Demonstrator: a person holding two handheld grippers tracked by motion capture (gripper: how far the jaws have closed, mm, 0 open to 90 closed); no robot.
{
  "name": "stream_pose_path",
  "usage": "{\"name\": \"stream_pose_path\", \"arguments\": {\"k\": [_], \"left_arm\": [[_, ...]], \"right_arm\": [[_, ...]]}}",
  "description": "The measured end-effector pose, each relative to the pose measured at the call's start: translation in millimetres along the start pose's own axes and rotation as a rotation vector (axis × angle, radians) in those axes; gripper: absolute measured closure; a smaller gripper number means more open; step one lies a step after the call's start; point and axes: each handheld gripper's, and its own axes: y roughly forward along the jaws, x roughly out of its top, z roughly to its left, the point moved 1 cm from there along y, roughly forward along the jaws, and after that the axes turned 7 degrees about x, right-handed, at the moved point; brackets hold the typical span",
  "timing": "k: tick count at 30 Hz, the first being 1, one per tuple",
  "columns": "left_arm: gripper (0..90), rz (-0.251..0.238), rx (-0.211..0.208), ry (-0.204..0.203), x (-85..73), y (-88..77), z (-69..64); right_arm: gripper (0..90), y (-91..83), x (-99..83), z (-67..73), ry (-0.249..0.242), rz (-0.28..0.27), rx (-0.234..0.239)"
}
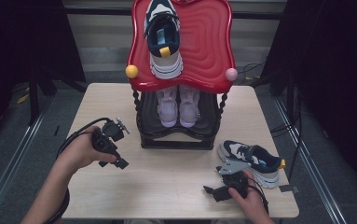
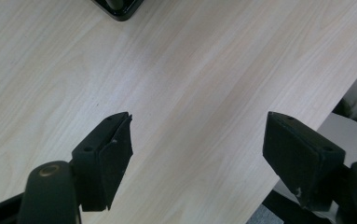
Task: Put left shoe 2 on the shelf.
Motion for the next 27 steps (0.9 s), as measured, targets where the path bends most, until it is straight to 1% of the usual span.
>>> {"name": "stream_pose_path", "arguments": {"k": [3, 7, 12, 13, 15, 21, 25, 27], "left_arm": [[23.5, -0.012, -0.009, -0.009, -2.1, 7.0, -1.8], [23.5, -0.023, -0.01, -0.01, -4.5, 17.0, -3.7], [23.5, -0.042, -0.012, -0.004, -6.8, 30.2, -7.6], [23.5, -0.041, -0.01, -0.008, -6.9, 32.5, -8.7], [23.5, -0.054, -0.019, -0.011, -8.0, 38.5, -10.4], [23.5, -0.069, -0.037, 0.0, -9.8, 54.8, -15.3], [23.5, -0.087, -0.042, 0.001, -10.2, 62.0, -18.7], [23.5, -0.087, -0.038, 0.005, -10.4, 64.2, -19.4]], "right_arm": [[11.2, -0.1, 0.0, 0.2, 0.003, 0.001, 0.0], [11.2, -0.1, -0.1, 0.1, 0.001, 0.003, 0.001], [11.2, -0.1, -0.1, 0.1, 0.001, 0.003, 0.001], [11.2, -0.1, -0.1, 0.1, 0.0, 0.002, 0.0], [11.2, -0.1, -0.1, 0.1, 0.001, 0.003, 0.001], [11.2, -0.1, -0.1, 0.1, 0.0, 0.003, 0.0], [11.2, -0.1, -0.1, 0.1, 0.0, 0.003, 0.0], [11.2, -0.1, -0.1, 0.1, 0.0, 0.003, 0.0]]}}
